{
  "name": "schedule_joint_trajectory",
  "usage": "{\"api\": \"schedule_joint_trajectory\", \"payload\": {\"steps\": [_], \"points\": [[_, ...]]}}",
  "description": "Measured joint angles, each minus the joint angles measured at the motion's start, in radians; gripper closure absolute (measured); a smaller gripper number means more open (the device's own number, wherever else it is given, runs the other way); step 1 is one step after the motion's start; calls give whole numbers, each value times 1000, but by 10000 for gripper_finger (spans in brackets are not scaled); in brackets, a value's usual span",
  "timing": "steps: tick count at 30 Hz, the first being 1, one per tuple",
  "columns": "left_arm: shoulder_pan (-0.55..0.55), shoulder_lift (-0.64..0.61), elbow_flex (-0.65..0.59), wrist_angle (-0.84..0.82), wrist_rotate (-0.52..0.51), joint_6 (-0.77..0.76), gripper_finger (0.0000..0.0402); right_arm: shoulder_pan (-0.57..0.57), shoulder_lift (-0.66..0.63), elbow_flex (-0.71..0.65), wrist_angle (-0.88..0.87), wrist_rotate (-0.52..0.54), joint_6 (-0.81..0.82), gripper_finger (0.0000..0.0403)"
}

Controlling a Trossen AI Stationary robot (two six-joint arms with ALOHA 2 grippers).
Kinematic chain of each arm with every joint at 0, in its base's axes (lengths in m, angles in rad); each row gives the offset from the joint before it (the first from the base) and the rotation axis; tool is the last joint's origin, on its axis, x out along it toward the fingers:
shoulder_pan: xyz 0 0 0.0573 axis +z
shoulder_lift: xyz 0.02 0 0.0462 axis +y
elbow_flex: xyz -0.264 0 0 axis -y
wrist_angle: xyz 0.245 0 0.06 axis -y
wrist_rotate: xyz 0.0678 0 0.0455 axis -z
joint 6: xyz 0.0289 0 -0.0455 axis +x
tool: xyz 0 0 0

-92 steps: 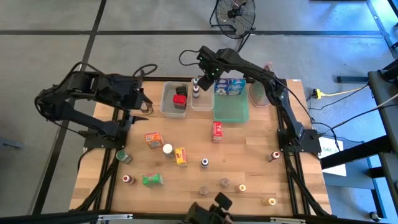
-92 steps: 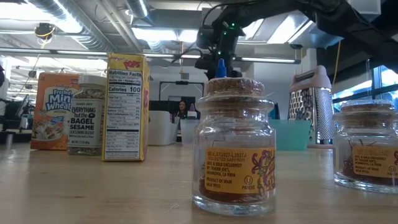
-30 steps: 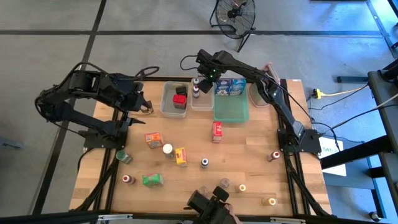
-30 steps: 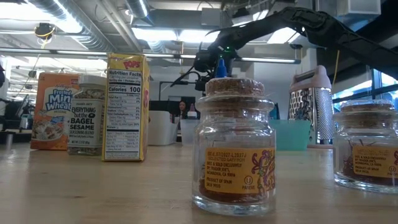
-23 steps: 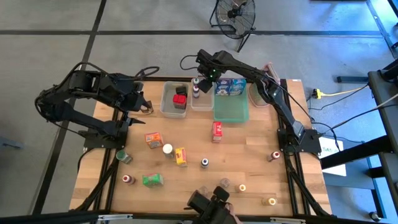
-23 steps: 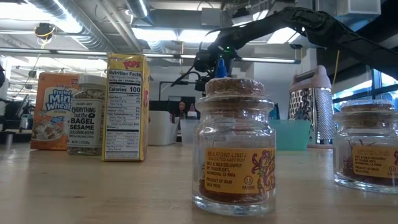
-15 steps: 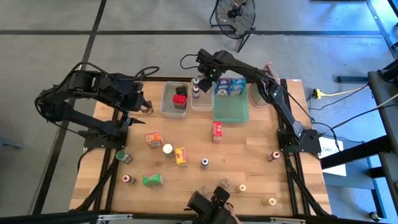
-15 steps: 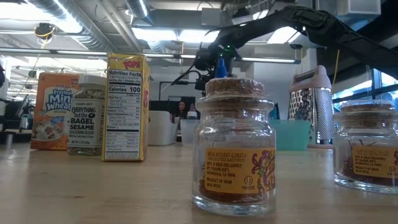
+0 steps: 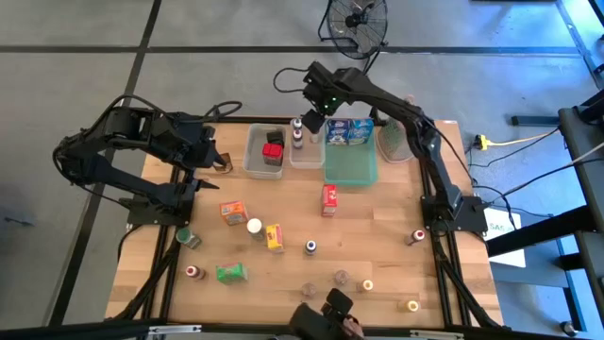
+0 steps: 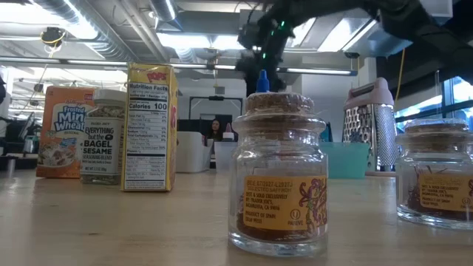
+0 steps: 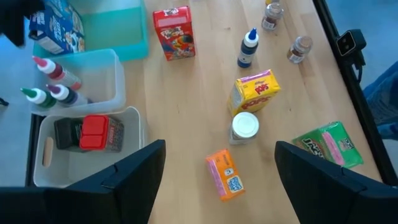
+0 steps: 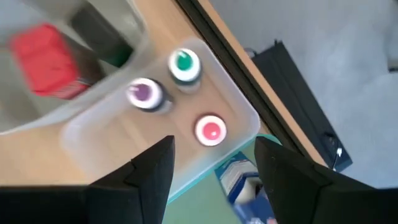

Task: Pick & Place Kitchen Items
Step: Put the red cereal box into the green bin

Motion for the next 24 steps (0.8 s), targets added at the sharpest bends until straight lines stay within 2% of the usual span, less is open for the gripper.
{"api": "schedule_joint_trajectory", "payload": {"steps": [8,14,19,22,24], "points": [[0,-3,0,-6,0,-49,103,91,-175,0,-23,-23,6,181],[0,-8,0,-26,-1,-82,103,190,-291,0,-100,-235,47,181],[-4,-10,0,-25,-1,-87,104,298,-339,0,-240,-346,162,181],[-4,-10,0,-24,-1,-87,104,369,-339,0,-347,-339,279,180],[-4,-9,0,-24,-1,-87,103,416,-339,-12,-343,-290,380,180]]}}
